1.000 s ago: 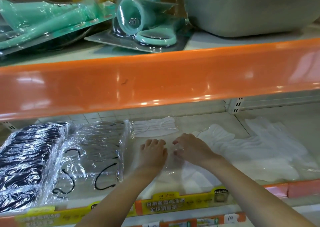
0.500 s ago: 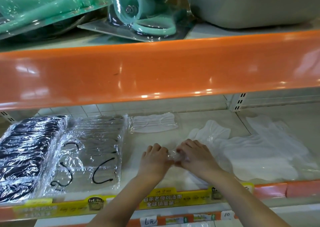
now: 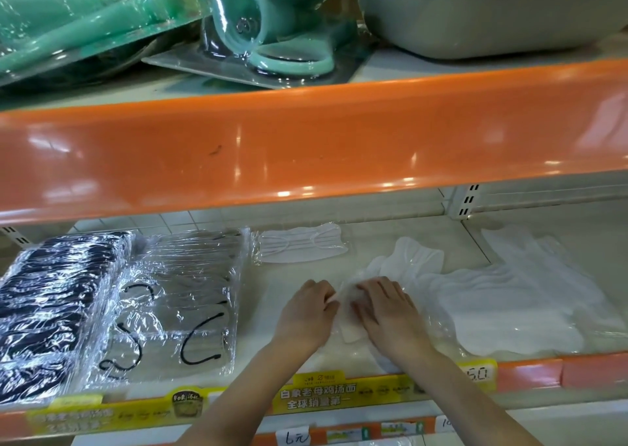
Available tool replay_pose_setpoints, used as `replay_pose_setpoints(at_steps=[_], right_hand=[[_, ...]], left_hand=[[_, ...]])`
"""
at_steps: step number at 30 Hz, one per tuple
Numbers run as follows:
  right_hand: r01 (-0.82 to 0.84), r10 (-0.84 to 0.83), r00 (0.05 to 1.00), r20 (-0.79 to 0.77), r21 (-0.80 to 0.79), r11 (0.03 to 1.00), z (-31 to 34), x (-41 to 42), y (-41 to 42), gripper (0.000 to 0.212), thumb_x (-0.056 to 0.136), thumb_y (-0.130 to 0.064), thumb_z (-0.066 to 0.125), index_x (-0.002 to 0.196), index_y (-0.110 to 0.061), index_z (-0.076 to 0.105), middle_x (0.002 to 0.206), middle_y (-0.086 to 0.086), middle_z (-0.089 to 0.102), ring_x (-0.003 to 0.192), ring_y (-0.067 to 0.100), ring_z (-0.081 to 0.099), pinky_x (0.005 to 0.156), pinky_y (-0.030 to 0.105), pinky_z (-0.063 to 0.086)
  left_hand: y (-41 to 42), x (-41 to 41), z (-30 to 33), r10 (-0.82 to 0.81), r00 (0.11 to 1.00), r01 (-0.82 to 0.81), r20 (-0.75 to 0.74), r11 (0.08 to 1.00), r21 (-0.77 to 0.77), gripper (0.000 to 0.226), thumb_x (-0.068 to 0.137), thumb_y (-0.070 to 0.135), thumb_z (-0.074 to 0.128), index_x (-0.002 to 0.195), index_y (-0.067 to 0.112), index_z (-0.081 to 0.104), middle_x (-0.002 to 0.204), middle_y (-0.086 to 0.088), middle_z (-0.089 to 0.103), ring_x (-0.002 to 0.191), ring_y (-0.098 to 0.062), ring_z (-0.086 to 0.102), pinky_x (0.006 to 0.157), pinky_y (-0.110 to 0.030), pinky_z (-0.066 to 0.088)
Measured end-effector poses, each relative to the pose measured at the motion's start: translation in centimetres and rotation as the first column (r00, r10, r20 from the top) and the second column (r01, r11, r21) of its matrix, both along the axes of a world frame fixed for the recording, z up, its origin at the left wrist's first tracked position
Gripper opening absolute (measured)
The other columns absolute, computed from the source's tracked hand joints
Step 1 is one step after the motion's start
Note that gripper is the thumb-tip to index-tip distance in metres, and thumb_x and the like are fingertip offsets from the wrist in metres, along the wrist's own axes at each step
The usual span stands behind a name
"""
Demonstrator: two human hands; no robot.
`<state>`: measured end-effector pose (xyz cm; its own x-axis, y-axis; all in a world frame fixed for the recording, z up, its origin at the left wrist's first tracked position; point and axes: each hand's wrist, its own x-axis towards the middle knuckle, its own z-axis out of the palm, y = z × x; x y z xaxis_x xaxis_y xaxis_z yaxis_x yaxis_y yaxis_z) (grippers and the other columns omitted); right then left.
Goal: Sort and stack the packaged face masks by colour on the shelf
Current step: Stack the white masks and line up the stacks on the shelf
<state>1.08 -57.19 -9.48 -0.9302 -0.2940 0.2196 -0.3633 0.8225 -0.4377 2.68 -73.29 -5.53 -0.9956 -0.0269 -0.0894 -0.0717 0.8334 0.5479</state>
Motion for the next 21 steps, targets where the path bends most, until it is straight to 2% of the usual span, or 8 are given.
replay_pose_setpoints(at_steps=[3,5,7,9,12,15,19,21], right_hand=[[0.128,-0.126,0.991,0.046,-0.046,0.991,0.7,-0.2,0.3,0.05,0.088,-0.049,0.035,0.109,-0.013,0.061,0.105,0.005,0.058,0.094,0.027,0.057,0.078,0.038,0.045],[0.182,-0.174,0.979,0.109,-0.064,0.981,1.0,-0.7,0.7,0.041,0.093,-0.041,0.046,0.119,-0.012,0.056,0.113,0.006,0.054,0.103,0.027,0.053,0.085,0.037,0.043],[0.181,-0.174,0.972,0.156,-0.032,0.983,1.0,-1.4,1.2,0.047,0.095,-0.044,0.04,0.128,-0.012,0.049,0.122,0.004,0.049,0.112,0.023,0.047,0.091,0.033,0.039],[0.2,-0.195,0.965,0.174,-0.009,0.98,1.3,-1.9,1.5,0.055,0.095,-0.049,0.031,0.133,-0.011,0.044,0.128,0.004,0.046,0.116,0.021,0.044,0.094,0.032,0.038],[0.291,-0.264,0.933,0.244,-0.083,0.953,2.7,-2.1,1.4,0.054,0.098,-0.042,0.041,0.14,-0.009,0.035,0.135,0.01,0.043,0.124,0.026,0.042,0.1,0.036,0.036],[0.263,-0.232,0.955,0.183,-0.164,0.951,4.0,-2.2,0.7,0.061,0.097,-0.043,0.043,0.144,-0.007,0.031,0.142,0.012,0.04,0.131,0.026,0.04,0.105,0.036,0.036],[0.242,-0.083,0.916,0.393,-0.377,0.894,5.5,-2.9,-0.4,0.073,0.092,-0.048,0.052,0.148,-0.012,0.022,0.14,0.008,0.046,0.114,0.02,0.055,0.091,0.031,0.042],[0.247,-0.003,0.851,0.525,-0.395,0.885,5.8,-3.4,-0.8,0.079,0.09,-0.047,0.058,0.148,-0.011,0.019,0.123,0.006,0.059,0.097,0.016,0.061,0.084,0.028,0.044]], left_hand=[[-0.7,-0.1,1.1,0.091,0.993,-0.072,-0.069,0.967,0.245,0.006,0.095,0.018,0.054,0.089,0.019,0.05,0.09,0.003,0.055,0.082,-0.014,0.058,0.067,-0.021,0.04],[-1.4,0.0,1.9,0.139,0.988,-0.102,-0.065,0.908,0.406,0.009,0.093,0.01,0.056,0.089,0.018,0.053,0.091,0.003,0.058,0.07,-0.014,0.061,0.071,-0.028,0.053],[-2.4,0.4,2.7,0.162,0.984,-0.105,-0.068,0.854,0.509,0.013,0.093,0.005,0.055,0.089,0.017,0.055,0.093,0.001,0.059,0.057,-0.008,0.059,0.068,-0.031,0.056],[-3.4,0.6,3.5,0.197,0.974,-0.102,-0.112,0.823,0.559,0.016,0.093,0.003,0.054,0.09,0.019,0.056,0.094,-0.001,0.06,0.051,-0.005,0.055,0.059,-0.022,0.051],[-5.1,0.7,4.1,0.296,0.939,-0.12,-0.177,0.762,0.637,0.025,0.094,-0.001,0.051,0.093,0.023,0.056,0.08,-0.004,0.06,0.049,-0.002,0.048,0.051,-0.017,0.043],[-6.3,0.7,4.1,0.361,0.909,-0.127,-0.206,0.713,0.689,0.028,0.096,-0.005,0.043,0.105,0.019,0.054,0.067,-0.009,0.047,0.046,-0.001,0.036,0.045,-0.013,0.032],[-7.2,0.7,3.7,0.44,0.882,-0.181,-0.168,0.646,0.742,0.031,0.098,-0.002,0.04,0.11,0.023,0.054,0.079,-0.01,0.051,0.066,-0.017,0.041,0.048,-0.019,0.037],[-7.4,0.7,3.4,0.447,0.885,-0.201,-0.133,0.624,0.755,0.032,0.099,0.0,0.04,0.109,0.025,0.056,0.08,-0.009,0.053,0.071,-0.019,0.042,0.053,-0.025,0.037]])
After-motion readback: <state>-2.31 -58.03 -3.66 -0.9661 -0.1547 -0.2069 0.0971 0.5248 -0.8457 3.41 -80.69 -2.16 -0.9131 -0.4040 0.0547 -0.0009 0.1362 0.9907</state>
